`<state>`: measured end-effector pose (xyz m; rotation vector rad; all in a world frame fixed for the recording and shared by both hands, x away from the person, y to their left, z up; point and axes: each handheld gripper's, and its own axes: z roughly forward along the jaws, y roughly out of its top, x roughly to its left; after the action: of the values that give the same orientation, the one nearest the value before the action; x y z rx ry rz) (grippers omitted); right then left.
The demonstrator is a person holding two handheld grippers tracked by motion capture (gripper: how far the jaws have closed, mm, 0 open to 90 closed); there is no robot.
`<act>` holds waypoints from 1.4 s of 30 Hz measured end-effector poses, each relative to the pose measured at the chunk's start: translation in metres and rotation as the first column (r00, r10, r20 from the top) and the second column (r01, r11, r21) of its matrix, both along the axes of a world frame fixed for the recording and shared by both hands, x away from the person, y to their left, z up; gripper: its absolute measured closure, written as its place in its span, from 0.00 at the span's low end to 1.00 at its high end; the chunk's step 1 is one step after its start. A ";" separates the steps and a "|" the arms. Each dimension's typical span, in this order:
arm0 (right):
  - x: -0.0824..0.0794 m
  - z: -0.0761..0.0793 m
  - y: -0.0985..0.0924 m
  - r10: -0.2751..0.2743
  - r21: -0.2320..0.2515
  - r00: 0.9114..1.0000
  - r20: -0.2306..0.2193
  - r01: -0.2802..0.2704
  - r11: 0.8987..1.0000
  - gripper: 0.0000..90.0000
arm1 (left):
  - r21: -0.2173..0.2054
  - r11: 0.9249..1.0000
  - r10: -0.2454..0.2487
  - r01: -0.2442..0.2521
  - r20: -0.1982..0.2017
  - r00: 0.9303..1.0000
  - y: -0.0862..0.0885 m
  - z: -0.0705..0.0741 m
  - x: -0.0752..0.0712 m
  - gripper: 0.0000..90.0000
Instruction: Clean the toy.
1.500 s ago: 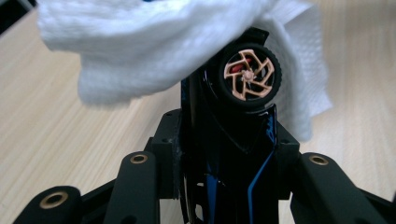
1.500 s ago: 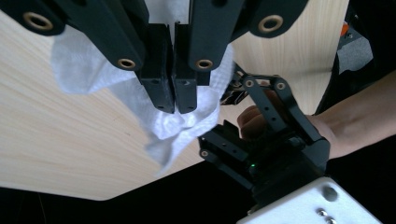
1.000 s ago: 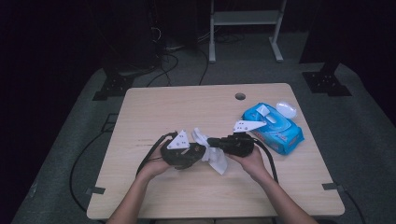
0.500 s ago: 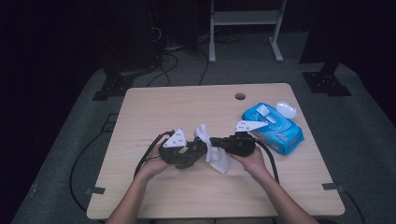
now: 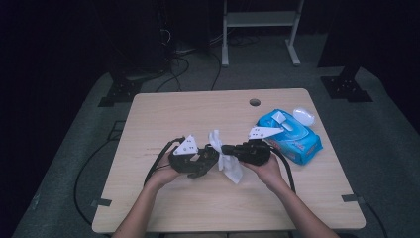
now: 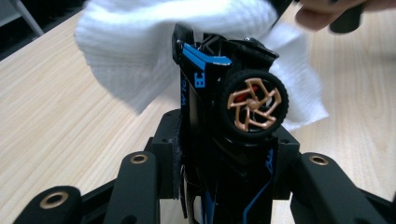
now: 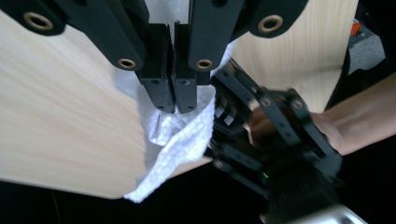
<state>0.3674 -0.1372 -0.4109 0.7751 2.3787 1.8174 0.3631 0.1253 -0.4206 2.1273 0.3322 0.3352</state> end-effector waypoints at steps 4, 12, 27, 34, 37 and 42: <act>-0.002 0.010 0.004 0.015 0.016 1.000 0.024 -0.016 1.000 0.97 | 0.044 0.999 -0.013 0.012 0.015 1.000 -0.011 0.001 0.000 0.63; 0.007 -0.016 -0.012 -0.047 -0.010 0.999 -0.024 0.047 0.999 0.97 | 0.049 0.999 -0.002 0.003 -0.020 1.000 -0.014 -0.001 0.007 0.63; 0.011 -0.027 -0.027 -0.090 -0.058 0.995 -0.051 0.087 0.995 0.97 | 0.229 0.972 -0.021 0.047 -0.113 0.993 -0.033 -0.015 0.036 0.63; 0.010 -0.029 -0.025 -0.084 -0.068 0.995 -0.054 0.080 0.994 0.97 | 0.273 0.960 -0.019 0.058 -0.145 0.989 -0.037 -0.021 0.041 0.63; 0.010 -0.029 -0.025 -0.085 -0.063 0.995 -0.058 0.081 0.995 0.97 | 0.265 0.963 -0.018 0.056 -0.145 0.989 -0.035 -0.020 0.042 0.62; 0.009 -0.029 -0.020 -0.072 -0.081 0.996 -0.057 0.067 0.994 0.97 | 0.198 0.979 -0.010 0.037 -0.135 0.991 -0.025 -0.013 0.038 0.54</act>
<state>0.3766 -0.1569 -0.4399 0.9039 2.4102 1.6868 0.4013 0.0999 -0.4336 2.3562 0.3629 0.2207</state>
